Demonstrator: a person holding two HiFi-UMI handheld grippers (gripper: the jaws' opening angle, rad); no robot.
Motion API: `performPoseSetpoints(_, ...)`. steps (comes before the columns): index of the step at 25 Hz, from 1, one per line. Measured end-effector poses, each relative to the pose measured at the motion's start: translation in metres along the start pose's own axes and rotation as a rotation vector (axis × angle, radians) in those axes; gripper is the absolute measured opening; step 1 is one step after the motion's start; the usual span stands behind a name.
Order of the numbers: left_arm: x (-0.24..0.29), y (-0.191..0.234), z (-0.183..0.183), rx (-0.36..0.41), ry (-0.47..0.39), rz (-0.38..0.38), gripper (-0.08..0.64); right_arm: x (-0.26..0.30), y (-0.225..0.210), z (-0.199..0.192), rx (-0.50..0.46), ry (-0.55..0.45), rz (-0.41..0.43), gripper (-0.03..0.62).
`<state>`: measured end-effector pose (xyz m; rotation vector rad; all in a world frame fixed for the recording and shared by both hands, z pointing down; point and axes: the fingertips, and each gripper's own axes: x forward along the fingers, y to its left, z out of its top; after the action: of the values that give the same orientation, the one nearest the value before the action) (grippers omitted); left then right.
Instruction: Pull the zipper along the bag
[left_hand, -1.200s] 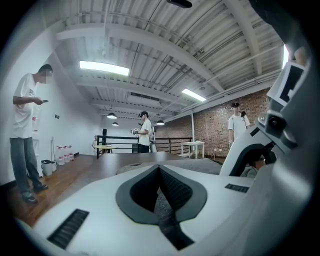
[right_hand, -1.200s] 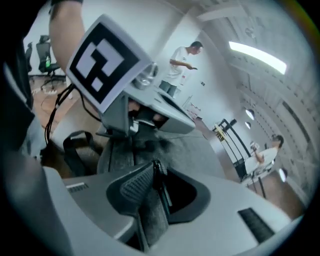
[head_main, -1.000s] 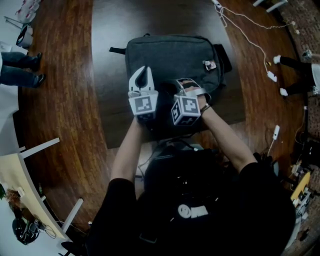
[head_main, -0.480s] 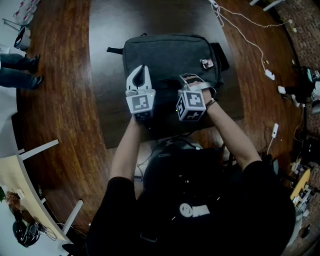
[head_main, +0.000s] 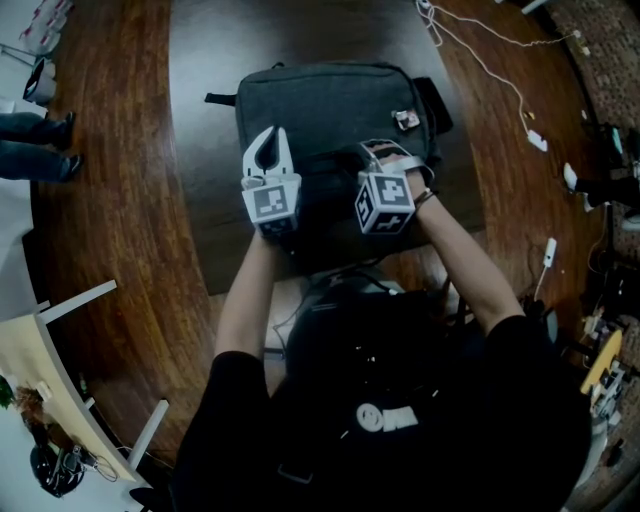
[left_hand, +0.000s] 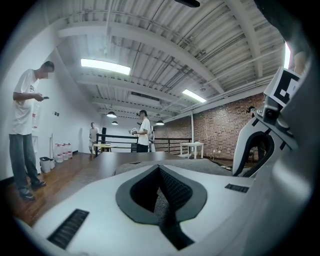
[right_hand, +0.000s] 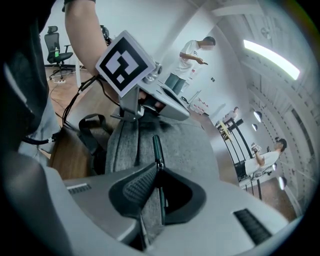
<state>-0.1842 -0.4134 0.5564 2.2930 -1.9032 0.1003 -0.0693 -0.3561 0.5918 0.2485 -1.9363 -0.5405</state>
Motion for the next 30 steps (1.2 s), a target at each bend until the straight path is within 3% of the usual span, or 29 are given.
performPoseSetpoints(19,0.0,0.0,-0.001,0.0,0.008,0.003,0.005,-0.008,-0.003,-0.023,0.014,0.015,-0.014,0.049)
performPoseSetpoints(25,0.008,0.005,0.0,0.021,-0.031,0.011,0.005,-0.001,-0.008,-0.028,0.017,0.007,-0.017,0.049)
performPoseSetpoints(30,-0.003,-0.01,-0.01,-0.026,-0.01,-0.001,0.005,-0.012,0.009,-0.042,0.033,0.026,0.01,0.049)
